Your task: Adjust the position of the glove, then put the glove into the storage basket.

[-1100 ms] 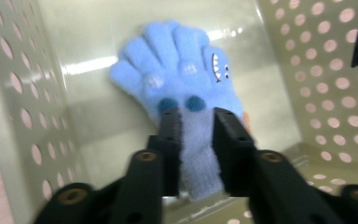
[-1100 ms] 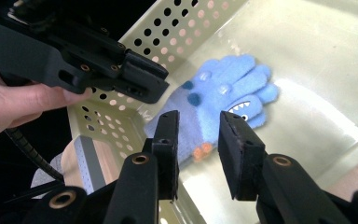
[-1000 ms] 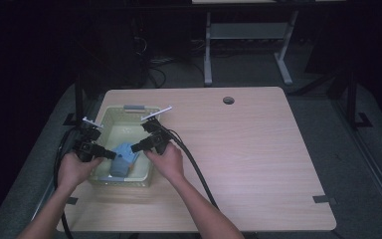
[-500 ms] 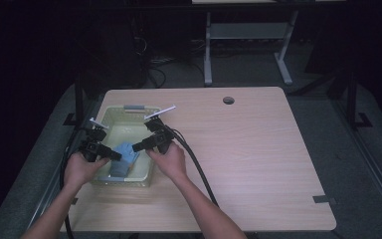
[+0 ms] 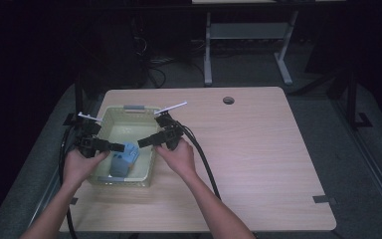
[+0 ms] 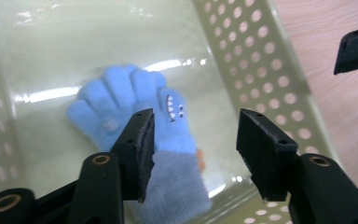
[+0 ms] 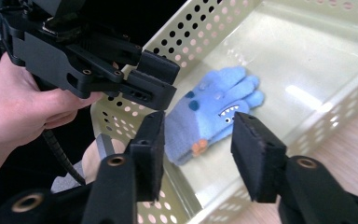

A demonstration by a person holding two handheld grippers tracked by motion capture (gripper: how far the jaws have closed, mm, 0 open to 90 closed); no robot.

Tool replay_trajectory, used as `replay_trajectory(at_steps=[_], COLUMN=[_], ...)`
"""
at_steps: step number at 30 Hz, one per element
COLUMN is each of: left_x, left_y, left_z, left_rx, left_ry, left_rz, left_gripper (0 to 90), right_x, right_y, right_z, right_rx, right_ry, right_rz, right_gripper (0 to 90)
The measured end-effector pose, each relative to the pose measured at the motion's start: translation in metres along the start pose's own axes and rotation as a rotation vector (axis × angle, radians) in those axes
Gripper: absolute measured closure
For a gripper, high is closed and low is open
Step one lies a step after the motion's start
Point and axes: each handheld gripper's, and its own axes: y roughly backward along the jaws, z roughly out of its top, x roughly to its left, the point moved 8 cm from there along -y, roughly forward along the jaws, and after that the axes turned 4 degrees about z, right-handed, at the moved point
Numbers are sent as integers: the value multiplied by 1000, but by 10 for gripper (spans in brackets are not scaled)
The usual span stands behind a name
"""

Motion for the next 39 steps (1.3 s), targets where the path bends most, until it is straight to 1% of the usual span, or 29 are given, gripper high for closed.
replay_trajectory(at_steps=[2,4,7,9,11,14,17,18,19,21,24,27,30,31,32,33,35,39], left_x=[-2,-5,-11,-14,-17,-21,-24,-26,-27,-29,-32,-36,-40,-40,-44,-46,-48,-60], left_y=[1,3,5,5,4,2,2,3,4,5,5,4,2,2,0,-1,-2,-4], left_z=[2,3,6,7,8,8,9,10,11,12,13,15,17,17,18,19,19,24], left_rx=[-15,-32,-58,-61,-61,-62,-68,-80,-82,-84,-91,-97,-94,-94,-99,-93,-93,-94], left_ry=[7,5,0,-8,-9,-17,-16,-18,-21,-14,-19,-21,-29,-29,-30,-39,-40,-60], left_rz=[-11,-23,-39,-49,-51,-60,-71,-73,-75,-88,-90,-100,-108,-108,-115,-115,-120,-139], left_gripper=[440,424,417,404,401,392,388,386,384,376,365,360,355,352,351,350,343,340], right_x=[-1,-2,-4,-6,-6,-9,-11,-14,-16,-19,-26,-32,-37,-37,-40,-41,-46,-55], right_y=[6,12,19,22,26,30,34,37,39,43,52,61,70,70,77,80,87,103], right_z=[1,1,2,2,3,1,0,-1,-2,-3,-6,-9,-11,-11,-13,-14,-18,-25], right_rx=[-5,-21,-33,-39,-41,-43,-46,-52,-56,-59,-69,-73,-83,-83,-89,-92,-100,-113], right_ry=[-3,-10,-7,-6,-19,-16,-27,-31,-34,-40,-39,-52,-57,-57,-63,-66,-67,-87], right_rz=[9,9,11,14,15,21,23,24,22,23,11,4,-6,-6,-9,-11,-20,-35], right_gripper=[503,478,457,444,436,429,425,421,416,410,404,396,383,383,383,383,382,379])
